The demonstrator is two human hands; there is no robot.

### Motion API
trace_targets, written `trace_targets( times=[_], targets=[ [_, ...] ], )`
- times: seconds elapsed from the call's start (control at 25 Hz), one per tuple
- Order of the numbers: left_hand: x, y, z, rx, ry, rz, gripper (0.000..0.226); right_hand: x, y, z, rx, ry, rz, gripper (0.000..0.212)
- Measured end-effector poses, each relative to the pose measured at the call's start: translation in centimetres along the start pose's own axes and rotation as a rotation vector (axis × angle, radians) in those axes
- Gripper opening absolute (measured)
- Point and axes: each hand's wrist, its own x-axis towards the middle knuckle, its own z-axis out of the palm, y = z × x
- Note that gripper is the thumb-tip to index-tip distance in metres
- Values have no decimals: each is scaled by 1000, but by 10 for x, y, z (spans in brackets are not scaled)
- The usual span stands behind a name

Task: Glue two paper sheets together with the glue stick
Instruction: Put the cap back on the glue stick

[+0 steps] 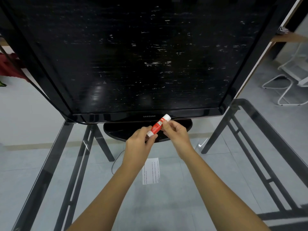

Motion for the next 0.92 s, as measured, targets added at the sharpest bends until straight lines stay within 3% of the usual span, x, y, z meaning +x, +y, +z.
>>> trace_targets(
  times=[0.12, 0.2, 0.28, 0.44, 0.76, 0.84, 0.92],
  targets=[
    [-2, -6, 4, 1, 16, 10, 38, 10, 34, -20, -245, 94, 16, 45],
    [-2, -9, 4, -10, 27, 10, 36, 17, 68, -44, -644, 203, 8, 48],
    [-1, -13, 4, -10, 35, -1, 35, 17, 104, -63, -1008, 109, 101, 51],
    [-1, -20, 0, -17, 45, 2, 34, 11, 151, -80, -1365, -188, 317, 57],
    [-8, -31, 2, 13, 24, -6, 35, 14, 158, -76, -1482, -179, 242, 72],
    [-8, -31, 4, 0, 23, -5, 35, 22, 141, -71, -1326, -79, 149, 57],
    [-8, -32, 8, -27, 28, -17, 35, 31, 115, -57, -952, 121, 58, 43]
  ],
)
